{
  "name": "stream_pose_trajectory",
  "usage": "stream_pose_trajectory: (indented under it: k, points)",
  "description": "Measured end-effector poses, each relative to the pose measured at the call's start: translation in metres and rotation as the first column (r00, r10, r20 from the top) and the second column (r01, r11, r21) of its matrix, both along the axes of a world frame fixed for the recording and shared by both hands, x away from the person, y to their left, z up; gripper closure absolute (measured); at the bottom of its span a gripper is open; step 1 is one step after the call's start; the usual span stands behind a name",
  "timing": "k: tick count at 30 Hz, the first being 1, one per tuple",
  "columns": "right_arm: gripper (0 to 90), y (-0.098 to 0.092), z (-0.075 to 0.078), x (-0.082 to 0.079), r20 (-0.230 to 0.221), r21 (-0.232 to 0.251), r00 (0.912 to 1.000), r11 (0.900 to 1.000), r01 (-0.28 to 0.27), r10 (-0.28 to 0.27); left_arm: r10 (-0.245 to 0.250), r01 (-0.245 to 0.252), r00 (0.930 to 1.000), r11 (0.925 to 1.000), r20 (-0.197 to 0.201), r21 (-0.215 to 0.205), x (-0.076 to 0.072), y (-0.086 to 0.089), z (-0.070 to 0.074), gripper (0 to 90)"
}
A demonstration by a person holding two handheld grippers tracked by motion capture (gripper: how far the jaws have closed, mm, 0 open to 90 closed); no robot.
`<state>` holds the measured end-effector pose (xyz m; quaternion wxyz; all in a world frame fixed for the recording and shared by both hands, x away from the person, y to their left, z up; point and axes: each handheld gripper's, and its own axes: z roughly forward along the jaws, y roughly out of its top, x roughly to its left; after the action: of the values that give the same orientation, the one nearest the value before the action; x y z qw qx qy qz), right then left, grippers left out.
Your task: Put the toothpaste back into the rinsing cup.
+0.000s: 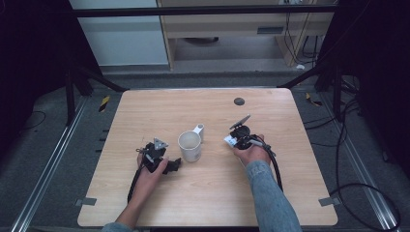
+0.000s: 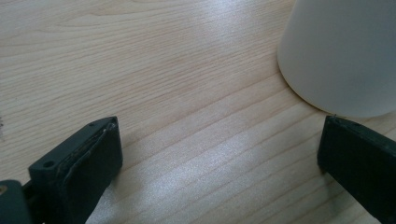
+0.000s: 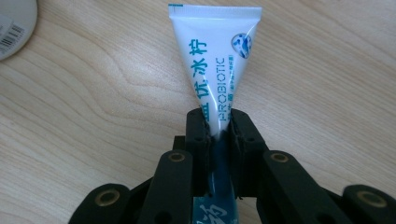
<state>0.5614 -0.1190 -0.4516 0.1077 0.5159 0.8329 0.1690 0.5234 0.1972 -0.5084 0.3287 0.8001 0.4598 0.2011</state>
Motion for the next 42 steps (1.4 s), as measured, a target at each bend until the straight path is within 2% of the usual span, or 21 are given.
stream_pose_trajectory:
  k: [9, 12, 19, 27, 36, 42]
  points:
    - [79.8, -0.007, 0.019, -0.001, 0.014, 0.009, 0.9998, 1.0, 0.013, -0.013, 0.0, 0.0, 1.0, 1.0, 0.0, 0.0, 0.0, 0.0, 0.0, 0.0]
    - [79.9, -0.014, 0.034, -0.002, 0.043, 0.024, 0.9986, 0.999, 0.029, -0.03, 0.0, 0.0, 1.0, 1.0, 0.0, -0.001, 0.0, 0.0, 0.0, 0.0]
    - [80.1, -0.021, 0.05, -0.001, 0.086, 0.046, 0.9947, 0.998, 0.053, -0.057, 0.001, -0.001, 1.0, 1.0, 0.001, -0.002, 0.0, 0.0, 0.0, 0.0]
    - [80.6, -0.026, 0.067, -0.001, 0.179, 0.053, 0.9792, 0.995, 0.087, -0.095, 0.0, 0.0, 1.0, 1.0, 0.002, 0.0, 0.0, 0.0, 0.0, 0.0]
    - [80.6, -0.027, 0.085, 0.001, 0.219, 0.054, 0.971, 0.995, 0.085, -0.095, 0.0, 0.0, 1.0, 1.0, 0.002, 0.0, 0.0, 0.0, 0.0, 0.0]
    - [80.7, -0.028, 0.09, 0.0, 0.263, 0.073, 0.9589, 0.993, 0.092, -0.108, 0.0, 0.0, 1.0, 1.0, 0.002, -0.001, 0.0, 0.0, 0.0, 0.0]
